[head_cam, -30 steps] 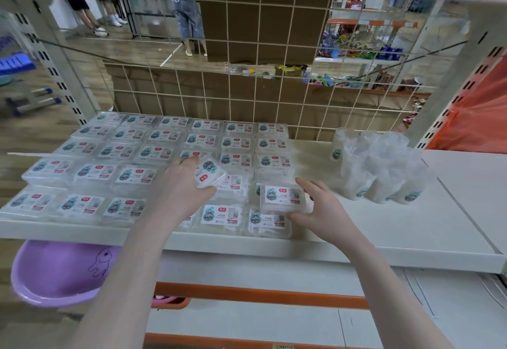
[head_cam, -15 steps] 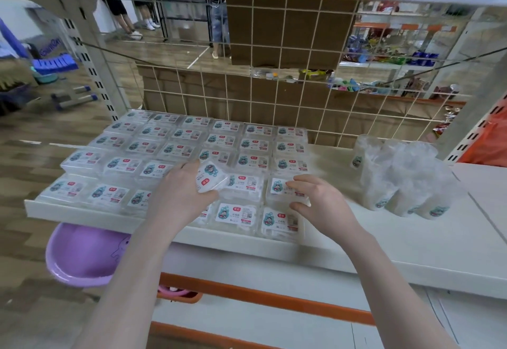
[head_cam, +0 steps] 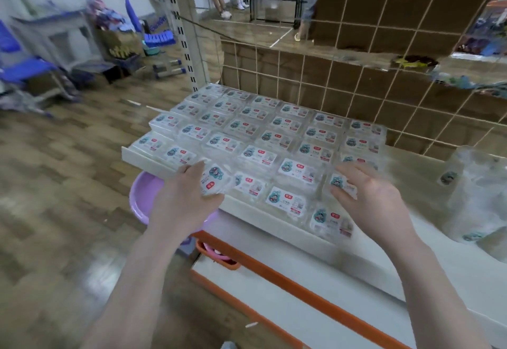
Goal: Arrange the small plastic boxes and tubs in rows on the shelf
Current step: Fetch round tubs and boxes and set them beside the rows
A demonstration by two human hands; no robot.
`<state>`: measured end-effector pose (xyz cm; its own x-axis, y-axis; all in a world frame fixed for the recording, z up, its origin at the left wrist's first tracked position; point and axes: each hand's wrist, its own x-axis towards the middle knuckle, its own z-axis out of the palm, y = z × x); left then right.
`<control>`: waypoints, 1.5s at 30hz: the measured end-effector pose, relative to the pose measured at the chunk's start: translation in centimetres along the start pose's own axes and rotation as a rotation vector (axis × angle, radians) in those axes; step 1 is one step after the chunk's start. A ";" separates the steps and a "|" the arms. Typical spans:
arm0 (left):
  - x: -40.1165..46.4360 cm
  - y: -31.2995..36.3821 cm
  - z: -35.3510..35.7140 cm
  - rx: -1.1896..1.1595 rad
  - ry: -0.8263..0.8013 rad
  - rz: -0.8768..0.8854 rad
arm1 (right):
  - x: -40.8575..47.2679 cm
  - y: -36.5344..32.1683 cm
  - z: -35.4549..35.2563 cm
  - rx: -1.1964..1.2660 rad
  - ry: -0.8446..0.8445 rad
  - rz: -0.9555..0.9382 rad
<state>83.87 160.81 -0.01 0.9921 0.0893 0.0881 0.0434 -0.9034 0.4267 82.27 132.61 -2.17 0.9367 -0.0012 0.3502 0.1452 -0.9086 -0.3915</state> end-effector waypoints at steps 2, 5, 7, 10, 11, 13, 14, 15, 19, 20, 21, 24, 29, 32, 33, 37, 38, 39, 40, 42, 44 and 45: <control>-0.5 -0.9 -0.5 -0.007 0.027 -0.043 | 1.0 -1.2 0.4 0.011 0.007 -0.006; -1.0 -2.8 -1.6 -0.049 0.092 -0.133 | 2.7 -3.5 1.7 0.041 -0.034 -0.062; -1.1 -4.0 -2.3 -0.063 0.127 -0.177 | 4.0 -5.1 2.8 0.050 -0.068 -0.107; -0.7 -6.0 -3.2 -0.081 0.157 -0.221 | 6.2 -7.4 5.0 0.039 -0.116 -0.147; -0.5 -6.7 -3.4 -0.082 0.166 -0.246 | 6.9 -8.4 5.8 0.034 -0.133 -0.155; 0.1 -8.0 -3.8 -0.105 0.183 -0.295 | 8.3 -10.1 7.4 0.025 -0.148 -0.175; 0.4 -8.6 -3.9 -0.116 0.189 -0.314 | 9.1 -11.0 8.2 0.023 -0.151 -0.189; 0.9 -9.2 -4.1 -0.124 0.193 -0.331 | 9.8 -11.8 8.9 0.024 -0.160 -0.202; 3.9 -11.5 -4.7 -0.140 0.219 -0.377 | 12.9 -14.1 11.6 0.007 -0.219 -0.215; 4.8 -12.0 -4.8 -0.138 0.225 -0.379 | 13.6 -14.5 12.1 0.005 -0.218 -0.211; 5.7 -12.4 -4.9 -0.131 0.230 -0.380 | 14.3 -14.8 12.6 -0.001 -0.217 -0.205; 7.7 -13.1 -4.5 -0.120 0.213 -0.392 | 15.8 -15.5 13.7 -0.024 -0.240 -0.174; 10.3 -12.9 -3.4 -0.091 0.172 -0.435 | 17.2 -15.4 14.4 -0.060 -0.305 -0.119; 11.7 -12.2 -2.6 -0.082 0.175 -0.459 | 17.7 -14.7 14.4 -0.031 -0.304 -0.116; 12.1 -12.0 -2.3 -0.080 0.178 -0.472 | 17.7 -14.5 14.4 -0.016 -0.308 -0.119; 13.1 -11.3 -1.5 -0.101 0.177 -0.514 | 17.9 -13.7 14.5 0.000 -0.302 -0.145; 13.2 -11.1 -1.3 -0.102 0.183 -0.510 | 18.0 -13.6 14.5 0.001 -0.304 -0.150; 13.4 -10.8 -1.1 -0.097 0.186 -0.505 | 18.0 -13.5 14.5 0.000 -0.310 -0.155; 13.5 -10.7 -1.0 -0.091 0.183 -0.502 | 18.0 -13.4 14.6 -0.001 -0.314 -0.160; 13.5 -10.4 -0.8 -0.092 0.158 -0.497 | 17.9 -13.3 14.7 0.000 -0.317 -0.168; 13.4 -10.3 -0.7 -0.112 0.126 -0.467 | 17.9 -13.1 14.7 0.009 -0.324 -0.163; 13.3 -10.4 -0.7 -0.124 0.113 -0.445 | 17.9 -13.1 14.7 0.017 -0.327 -0.160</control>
<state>96.49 171.64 -2.66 0.8610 0.5075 -0.0329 0.4399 -0.7107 0.5490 101.79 150.64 -3.32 0.9536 0.2770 0.1183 0.3012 -0.8795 -0.3684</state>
